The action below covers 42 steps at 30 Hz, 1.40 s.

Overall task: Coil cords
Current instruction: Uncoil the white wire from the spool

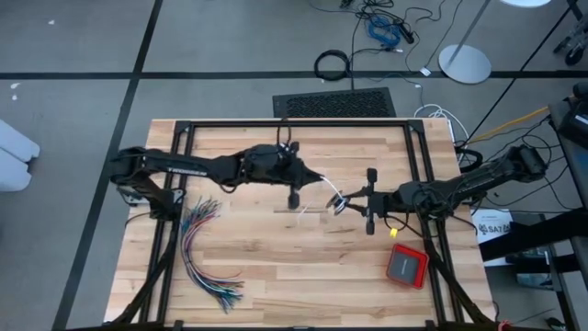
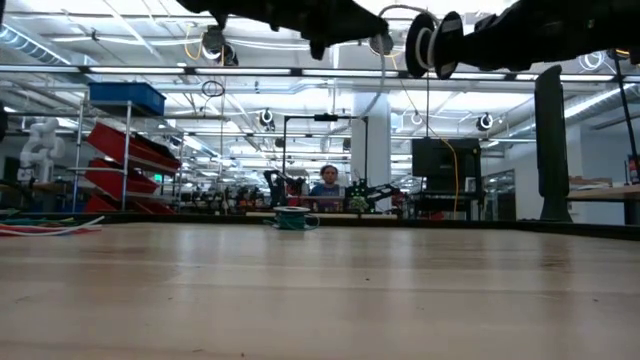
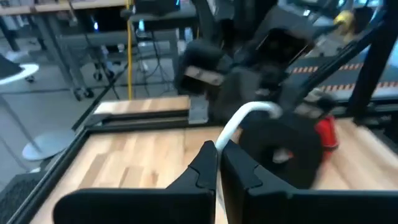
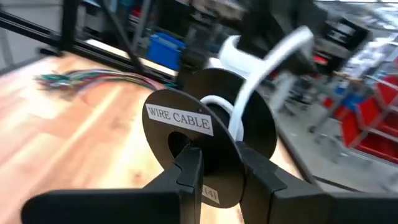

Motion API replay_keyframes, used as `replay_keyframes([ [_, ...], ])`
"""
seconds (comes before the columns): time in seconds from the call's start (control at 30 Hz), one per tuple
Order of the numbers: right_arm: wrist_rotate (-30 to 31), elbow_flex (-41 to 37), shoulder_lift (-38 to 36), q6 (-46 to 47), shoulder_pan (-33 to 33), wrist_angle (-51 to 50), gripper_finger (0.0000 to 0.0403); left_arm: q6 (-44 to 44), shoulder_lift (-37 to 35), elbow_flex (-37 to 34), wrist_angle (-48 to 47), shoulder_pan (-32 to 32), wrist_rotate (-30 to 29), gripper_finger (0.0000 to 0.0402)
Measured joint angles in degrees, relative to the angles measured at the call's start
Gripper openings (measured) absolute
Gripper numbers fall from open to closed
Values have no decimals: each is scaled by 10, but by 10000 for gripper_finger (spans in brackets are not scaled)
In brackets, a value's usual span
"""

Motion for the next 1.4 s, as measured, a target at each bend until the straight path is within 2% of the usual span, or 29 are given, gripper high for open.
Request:
replay_keyframes([
  [0.13,-33,0,0,15,0,-4,61,0,45,35,-21,18,3,5],
  [0.47,-37,0,-2,19,9,-18,61,-29,127,67,-99,43,13,4],
  [0.83,-2,-1,-17,-2,8,-48,64,-32,131,68,-172,43,15,4],
  [1.17,19,0,-25,-1,11,-42,111,-48,135,64,-252,46,13,4],
  [1.3,28,0,-37,0,10,-46,109,-62,133,54,-270,39,13,4],
  [1.4,46,0,-42,0,10,-49,96,-66,134,50,-271,24,43,4],
])
